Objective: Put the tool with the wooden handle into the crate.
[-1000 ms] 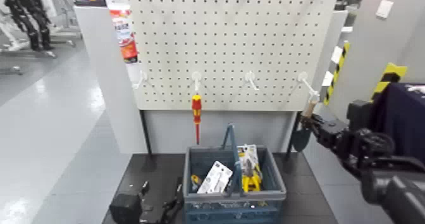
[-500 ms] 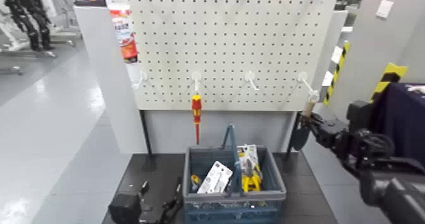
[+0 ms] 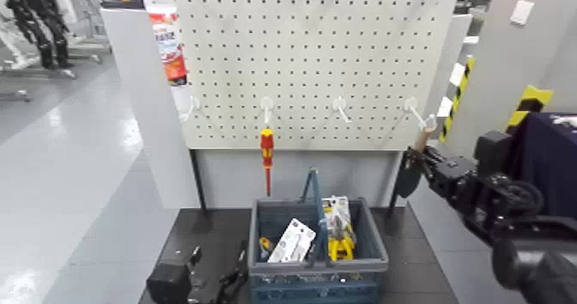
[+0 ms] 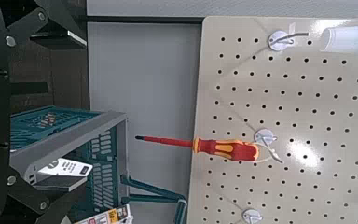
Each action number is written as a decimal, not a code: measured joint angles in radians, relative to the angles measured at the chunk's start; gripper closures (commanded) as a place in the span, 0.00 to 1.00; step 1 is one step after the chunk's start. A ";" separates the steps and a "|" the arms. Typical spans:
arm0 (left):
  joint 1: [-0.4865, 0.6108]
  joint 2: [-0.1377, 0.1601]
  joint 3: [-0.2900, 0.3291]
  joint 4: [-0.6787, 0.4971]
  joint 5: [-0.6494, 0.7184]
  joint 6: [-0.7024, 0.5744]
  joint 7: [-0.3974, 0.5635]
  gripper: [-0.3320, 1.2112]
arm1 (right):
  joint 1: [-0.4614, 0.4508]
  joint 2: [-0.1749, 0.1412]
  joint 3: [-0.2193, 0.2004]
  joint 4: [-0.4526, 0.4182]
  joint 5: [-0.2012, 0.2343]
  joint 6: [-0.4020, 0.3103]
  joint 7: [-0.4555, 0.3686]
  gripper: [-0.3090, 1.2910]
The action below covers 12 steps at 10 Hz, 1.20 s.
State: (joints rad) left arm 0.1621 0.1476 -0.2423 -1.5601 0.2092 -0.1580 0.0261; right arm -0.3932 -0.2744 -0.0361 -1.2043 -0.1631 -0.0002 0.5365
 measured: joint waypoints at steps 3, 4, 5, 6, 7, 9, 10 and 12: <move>-0.002 0.004 -0.004 0.000 0.004 0.000 0.000 0.39 | 0.112 0.028 -0.053 -0.198 -0.019 0.081 -0.010 0.97; -0.003 0.006 -0.006 0.000 0.005 0.000 0.000 0.39 | 0.143 0.034 -0.064 -0.263 -0.041 0.111 -0.016 0.97; -0.003 0.006 -0.006 0.000 0.005 0.000 0.000 0.39 | 0.172 0.040 -0.075 -0.330 -0.060 0.148 -0.023 0.97; -0.003 0.006 -0.006 0.000 0.005 0.001 0.000 0.39 | 0.207 0.050 -0.090 -0.405 -0.083 0.193 -0.026 0.97; -0.003 0.007 -0.006 0.000 0.006 0.002 0.000 0.39 | 0.236 0.060 -0.099 -0.456 -0.116 0.223 -0.023 0.97; -0.002 0.007 -0.006 -0.001 0.006 0.004 0.000 0.39 | 0.275 0.081 -0.101 -0.504 -0.170 0.249 -0.012 0.97; -0.001 0.007 -0.006 -0.001 0.006 0.005 0.000 0.39 | 0.286 0.094 -0.098 -0.507 -0.192 0.249 -0.012 0.97; -0.001 0.006 -0.005 -0.001 0.006 0.006 0.000 0.39 | 0.292 0.123 -0.079 -0.463 -0.239 0.219 -0.014 0.97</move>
State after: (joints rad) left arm 0.1611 0.1541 -0.2472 -1.5616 0.2147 -0.1519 0.0260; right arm -0.1014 -0.1511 -0.1153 -1.6675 -0.4019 0.2190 0.5222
